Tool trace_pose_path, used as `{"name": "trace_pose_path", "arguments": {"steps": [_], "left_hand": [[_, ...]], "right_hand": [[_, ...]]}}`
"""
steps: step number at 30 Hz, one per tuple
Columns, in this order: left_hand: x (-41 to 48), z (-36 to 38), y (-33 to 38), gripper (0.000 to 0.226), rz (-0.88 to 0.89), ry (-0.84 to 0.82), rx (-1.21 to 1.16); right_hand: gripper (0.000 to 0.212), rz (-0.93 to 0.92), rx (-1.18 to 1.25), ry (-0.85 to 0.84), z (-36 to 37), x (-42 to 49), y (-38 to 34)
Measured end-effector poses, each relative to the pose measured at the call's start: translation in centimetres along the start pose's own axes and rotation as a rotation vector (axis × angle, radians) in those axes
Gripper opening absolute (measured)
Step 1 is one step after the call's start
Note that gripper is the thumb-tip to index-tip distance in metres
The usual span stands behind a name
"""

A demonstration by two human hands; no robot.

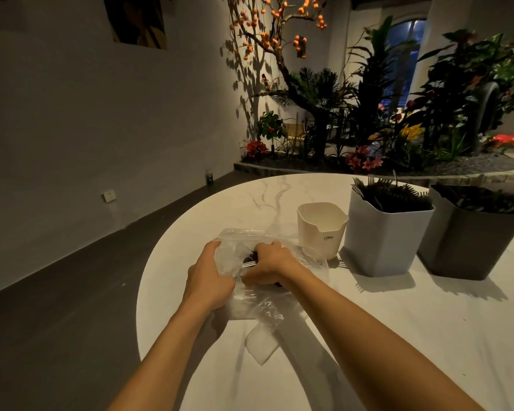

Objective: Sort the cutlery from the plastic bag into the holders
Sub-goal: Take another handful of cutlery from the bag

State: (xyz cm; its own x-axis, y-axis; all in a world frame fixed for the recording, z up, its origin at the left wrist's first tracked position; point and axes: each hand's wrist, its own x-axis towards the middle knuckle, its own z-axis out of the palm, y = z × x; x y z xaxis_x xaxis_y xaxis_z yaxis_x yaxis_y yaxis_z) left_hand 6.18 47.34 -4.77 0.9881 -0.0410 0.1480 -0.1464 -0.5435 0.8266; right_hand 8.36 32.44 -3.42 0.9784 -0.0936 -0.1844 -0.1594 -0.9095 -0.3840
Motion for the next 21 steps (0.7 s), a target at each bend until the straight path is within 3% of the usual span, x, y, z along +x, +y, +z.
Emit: {"name": "trace_pose_path", "arguments": {"steps": [4, 11, 16, 19, 21], "left_hand": [[0.1, -0.1, -0.3, 0.06, -0.003, 0.0, 0.017], [0.5, 0.3, -0.5, 0.072, -0.046, -0.01, 0.034], [0.5, 0.2, -0.8, 0.075, -0.038, -0.022, 0.027], [0.3, 0.2, -0.5, 0.068, 0.004, -0.012, 0.005], [0.2, 0.3, -0.3, 0.063, 0.019, -0.004, 0.0]], "right_hand": [[0.088, 0.027, -0.061, -0.009, 0.1, -0.1, 0.0], [0.065, -0.003, -0.004, 0.045, 0.7, -0.3, -1.2], [0.026, -0.057, -0.118, -0.078, -0.6, -0.6, -2.0], [0.043, -0.091, -0.184, -0.151, -1.4, -0.7, -2.0], [0.042, -0.132, -0.218, -0.164, -1.6, -1.0, -2.0]]}}
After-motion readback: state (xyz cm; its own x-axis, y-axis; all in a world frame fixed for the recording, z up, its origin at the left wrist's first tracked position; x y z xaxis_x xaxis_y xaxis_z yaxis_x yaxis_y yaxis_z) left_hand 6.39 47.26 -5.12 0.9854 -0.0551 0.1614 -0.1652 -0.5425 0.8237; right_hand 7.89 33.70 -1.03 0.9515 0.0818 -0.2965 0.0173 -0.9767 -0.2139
